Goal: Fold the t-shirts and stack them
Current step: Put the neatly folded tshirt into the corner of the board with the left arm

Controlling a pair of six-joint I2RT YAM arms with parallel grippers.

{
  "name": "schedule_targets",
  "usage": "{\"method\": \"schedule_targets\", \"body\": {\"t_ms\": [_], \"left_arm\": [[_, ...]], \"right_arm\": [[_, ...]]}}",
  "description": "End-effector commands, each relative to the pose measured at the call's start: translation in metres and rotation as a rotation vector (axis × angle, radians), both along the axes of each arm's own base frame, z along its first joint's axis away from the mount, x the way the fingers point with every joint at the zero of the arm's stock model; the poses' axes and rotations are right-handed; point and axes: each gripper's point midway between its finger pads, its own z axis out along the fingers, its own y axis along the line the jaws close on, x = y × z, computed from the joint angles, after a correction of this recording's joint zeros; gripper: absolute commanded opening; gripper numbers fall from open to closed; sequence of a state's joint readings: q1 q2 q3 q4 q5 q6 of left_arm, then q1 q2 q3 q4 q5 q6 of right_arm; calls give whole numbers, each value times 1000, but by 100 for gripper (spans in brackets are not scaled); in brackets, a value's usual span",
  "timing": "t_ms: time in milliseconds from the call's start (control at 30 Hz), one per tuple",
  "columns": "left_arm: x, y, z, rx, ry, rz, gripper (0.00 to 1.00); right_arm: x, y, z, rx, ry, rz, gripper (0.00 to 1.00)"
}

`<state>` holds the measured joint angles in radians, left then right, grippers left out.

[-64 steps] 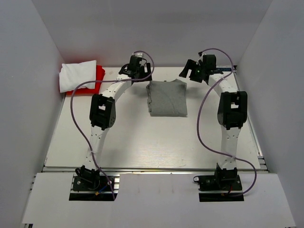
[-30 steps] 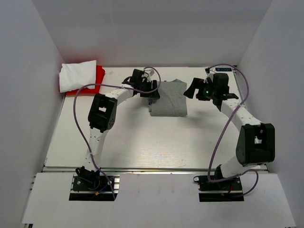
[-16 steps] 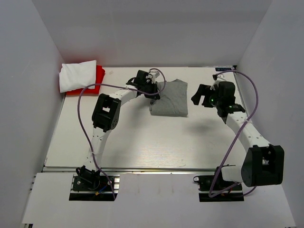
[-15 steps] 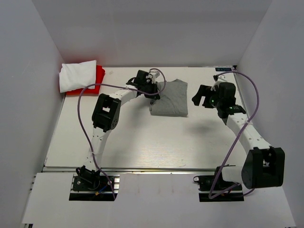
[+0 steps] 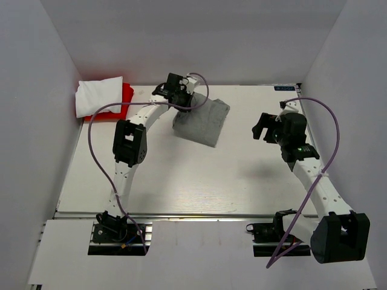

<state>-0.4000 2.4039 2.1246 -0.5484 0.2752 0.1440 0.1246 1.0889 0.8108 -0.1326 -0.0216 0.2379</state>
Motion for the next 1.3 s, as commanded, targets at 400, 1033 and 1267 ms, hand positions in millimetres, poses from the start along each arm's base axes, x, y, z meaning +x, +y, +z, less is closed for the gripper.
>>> {"method": "schedule_targets", "body": {"t_ms": [400,1033,1267], "left_arm": [[46,163,149,307,-348,136,0],[62,287,254,464,-621,279,0],[59,334,288,460,-699,408,0]], "right_arm": [[-2,-17,12,-51,-31,-76,90],[-7,-27,8,-71,-21,-125,90],[-4,-24,-6,-73,25,-113,90]]}}
